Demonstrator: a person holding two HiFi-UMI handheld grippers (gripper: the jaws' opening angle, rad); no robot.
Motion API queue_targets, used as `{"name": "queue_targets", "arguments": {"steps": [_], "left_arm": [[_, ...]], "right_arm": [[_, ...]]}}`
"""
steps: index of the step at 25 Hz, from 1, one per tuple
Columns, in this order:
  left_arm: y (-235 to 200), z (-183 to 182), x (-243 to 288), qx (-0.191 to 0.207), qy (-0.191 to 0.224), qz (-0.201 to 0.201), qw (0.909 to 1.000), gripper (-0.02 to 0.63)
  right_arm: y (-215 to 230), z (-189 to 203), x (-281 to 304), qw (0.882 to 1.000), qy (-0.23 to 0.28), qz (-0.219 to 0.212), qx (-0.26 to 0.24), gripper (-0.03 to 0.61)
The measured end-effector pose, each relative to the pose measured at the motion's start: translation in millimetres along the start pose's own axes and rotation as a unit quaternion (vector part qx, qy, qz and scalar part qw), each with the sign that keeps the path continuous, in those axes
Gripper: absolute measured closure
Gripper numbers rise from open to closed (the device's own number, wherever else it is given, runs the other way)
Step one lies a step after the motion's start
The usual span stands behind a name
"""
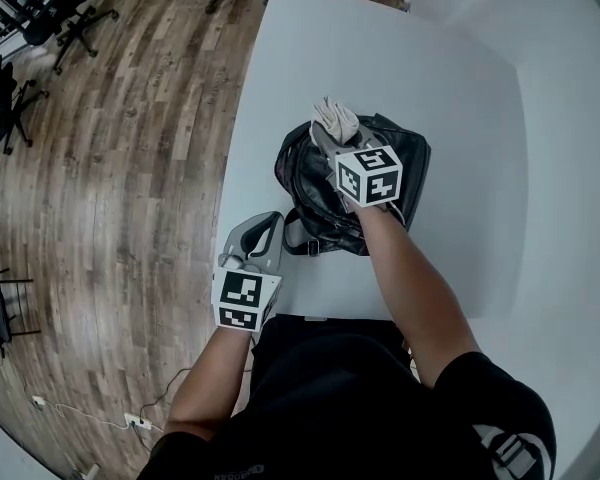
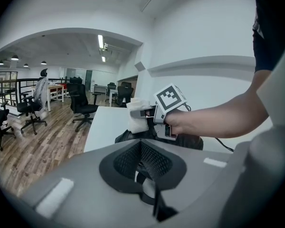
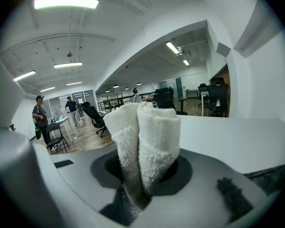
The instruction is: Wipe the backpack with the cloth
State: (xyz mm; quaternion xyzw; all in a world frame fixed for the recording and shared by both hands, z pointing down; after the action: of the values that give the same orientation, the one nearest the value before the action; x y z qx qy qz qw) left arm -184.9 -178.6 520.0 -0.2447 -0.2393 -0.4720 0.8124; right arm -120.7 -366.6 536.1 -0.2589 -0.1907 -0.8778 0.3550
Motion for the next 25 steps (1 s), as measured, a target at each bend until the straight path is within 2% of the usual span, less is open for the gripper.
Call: {"name": "queue_targets", "arguments": {"steps": [25], "left_arm": [[50.8, -19.2, 23.5, 0.040, 0.010, 0.048, 0.9980, 0.609]], "right_arm": [[59.9, 1.6, -73.8, 0.997, 0.034, 0.066, 0.027, 0.470]]}}
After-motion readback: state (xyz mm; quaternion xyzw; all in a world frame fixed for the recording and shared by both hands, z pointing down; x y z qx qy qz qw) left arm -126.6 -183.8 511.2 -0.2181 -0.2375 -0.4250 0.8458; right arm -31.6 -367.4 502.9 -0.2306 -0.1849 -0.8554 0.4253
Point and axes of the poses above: the fingertips, and each gripper's own axes: x forward along the fingers, y to its right, z out of its underside, the point moved 1 cm from there along -x, backward along the fingers, and after that the axes turned 11 degrees about -y, right-handed, at the moved point
